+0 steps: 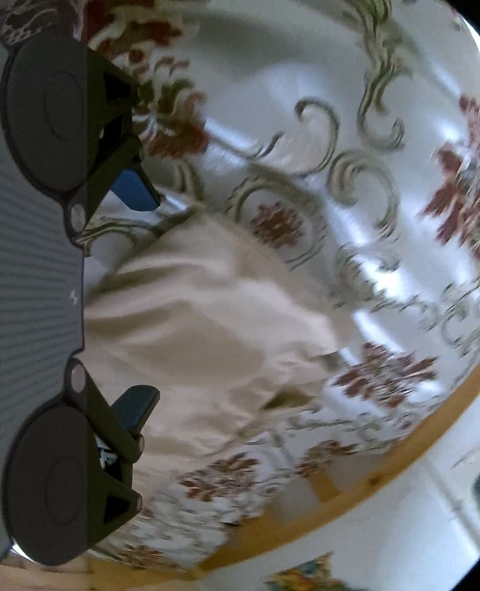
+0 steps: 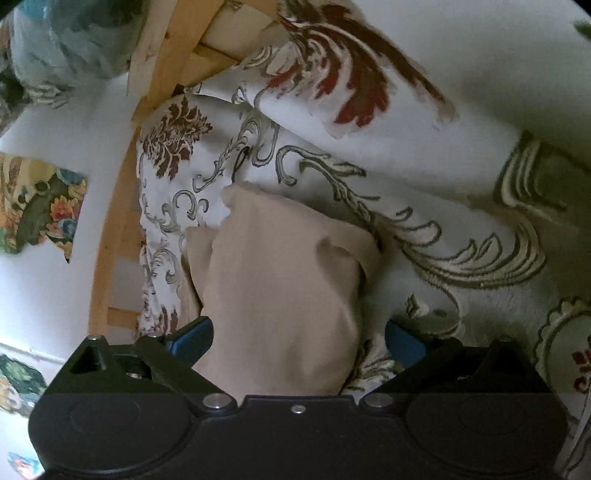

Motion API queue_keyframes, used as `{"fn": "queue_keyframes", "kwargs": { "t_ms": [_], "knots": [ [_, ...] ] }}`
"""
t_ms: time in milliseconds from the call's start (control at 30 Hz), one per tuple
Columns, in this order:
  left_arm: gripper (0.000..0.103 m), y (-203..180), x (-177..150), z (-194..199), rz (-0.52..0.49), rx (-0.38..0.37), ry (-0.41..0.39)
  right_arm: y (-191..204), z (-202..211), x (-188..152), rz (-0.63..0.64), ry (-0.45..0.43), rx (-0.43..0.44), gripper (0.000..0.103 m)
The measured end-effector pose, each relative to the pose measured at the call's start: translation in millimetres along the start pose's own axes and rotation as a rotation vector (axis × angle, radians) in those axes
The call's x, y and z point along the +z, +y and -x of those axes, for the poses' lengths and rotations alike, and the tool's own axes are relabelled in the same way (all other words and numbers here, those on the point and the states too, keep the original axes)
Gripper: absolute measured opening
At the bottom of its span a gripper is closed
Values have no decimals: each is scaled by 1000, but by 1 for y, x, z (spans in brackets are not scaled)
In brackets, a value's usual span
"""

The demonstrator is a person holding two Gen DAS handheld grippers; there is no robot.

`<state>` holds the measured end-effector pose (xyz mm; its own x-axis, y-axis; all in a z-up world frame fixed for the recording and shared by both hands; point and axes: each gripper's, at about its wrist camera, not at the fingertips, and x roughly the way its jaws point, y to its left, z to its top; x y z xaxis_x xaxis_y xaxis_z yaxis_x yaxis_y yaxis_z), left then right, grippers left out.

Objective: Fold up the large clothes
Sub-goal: 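Grasp the jacket end with the left gripper while the right gripper grasps it too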

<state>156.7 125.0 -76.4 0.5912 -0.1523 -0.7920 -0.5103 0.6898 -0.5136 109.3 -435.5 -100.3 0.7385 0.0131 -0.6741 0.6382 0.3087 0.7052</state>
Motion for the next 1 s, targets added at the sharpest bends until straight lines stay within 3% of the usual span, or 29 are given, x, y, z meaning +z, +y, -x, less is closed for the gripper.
{"fn": "queue_keyframes", "kwargs": {
  "t_ms": [133, 233, 333, 400, 433, 467, 500, 567, 667, 800, 900, 1000],
  "knots": [
    [95, 2, 8, -11, 8, -21, -2, 7, -2, -1, 27, -20, -11, 90],
    [79, 4, 10, -23, 19, -11, 45, 6, -7, -1, 48, -17, -25, 89],
    [58, 8, 10, -25, 63, -23, 43, 2, -10, 1, 31, -16, -23, 91],
    [29, 6, 8, -18, 39, -34, -1, 1, -10, 2, 26, -10, -7, 93],
    [22, 2, 7, -16, 1, -30, -22, 1, -7, 2, 37, -22, -4, 91],
    [9, -6, 6, -12, -60, -25, -43, 2, -6, 2, 60, -34, -8, 82],
    [5, -11, 4, -8, -105, -23, -61, 3, -5, 3, 82, -35, -12, 72],
    [3, -20, 3, -1, -144, -36, -92, 3, -2, 3, 94, -42, -54, 30],
    [3, -19, 8, 17, -115, -80, -121, -3, 8, 4, 43, -44, -47, 7],
    [2, -20, 12, 47, -136, -28, -194, 20, 39, -11, 227, -50, -102, 1],
    [2, -17, 16, 49, -130, 3, -180, 34, 58, -26, 333, -50, -121, 1],
    [5, -11, 18, 35, -118, 38, -155, 36, 63, -36, 352, -51, -191, 14]
  ]
}}
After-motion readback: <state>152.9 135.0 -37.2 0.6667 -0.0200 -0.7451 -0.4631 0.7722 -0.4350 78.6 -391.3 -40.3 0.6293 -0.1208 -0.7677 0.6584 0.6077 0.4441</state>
